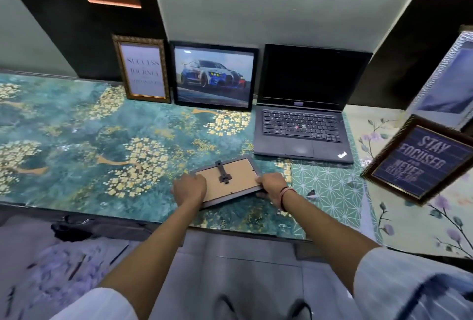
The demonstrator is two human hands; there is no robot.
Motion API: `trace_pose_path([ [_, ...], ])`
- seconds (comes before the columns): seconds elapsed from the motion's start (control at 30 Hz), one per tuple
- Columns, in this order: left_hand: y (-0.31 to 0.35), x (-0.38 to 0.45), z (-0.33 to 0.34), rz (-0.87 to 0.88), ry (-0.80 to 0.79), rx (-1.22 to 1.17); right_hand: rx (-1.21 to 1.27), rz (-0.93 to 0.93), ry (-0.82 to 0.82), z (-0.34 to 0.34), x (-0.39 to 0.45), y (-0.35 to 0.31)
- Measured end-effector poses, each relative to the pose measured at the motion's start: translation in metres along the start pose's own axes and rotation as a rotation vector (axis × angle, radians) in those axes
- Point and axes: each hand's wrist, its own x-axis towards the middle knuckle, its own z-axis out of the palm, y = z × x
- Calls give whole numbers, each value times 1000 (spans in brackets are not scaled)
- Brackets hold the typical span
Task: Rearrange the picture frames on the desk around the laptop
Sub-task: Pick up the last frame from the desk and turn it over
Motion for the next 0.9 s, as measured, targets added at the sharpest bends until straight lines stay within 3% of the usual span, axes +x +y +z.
trace_pose_path([
  [0.1,20,2,-5,130,-30,111,13,-3,-28,3,-5,-10],
  [0.2,46,5,-1,169,-222,67,7,-9,-38,4,-7,-19],
  [0.37,72,12,-14,56,-412,-641,50,-54,-96,4,-10,-32],
  [0.5,61,34,-44,-38,-614,-850,52,-41,-51,5,-6,-57],
  [0.67,27,61,-71,84,-444,-744,184,-14,-83,10,6,-92],
  [0.77,-1,63,-63,115,-439,-748,297,-2,-149,19,12,-106],
  [0.9,-20,59,-45,173,-429,-653,165,-56,-147,34,19,-103],
])
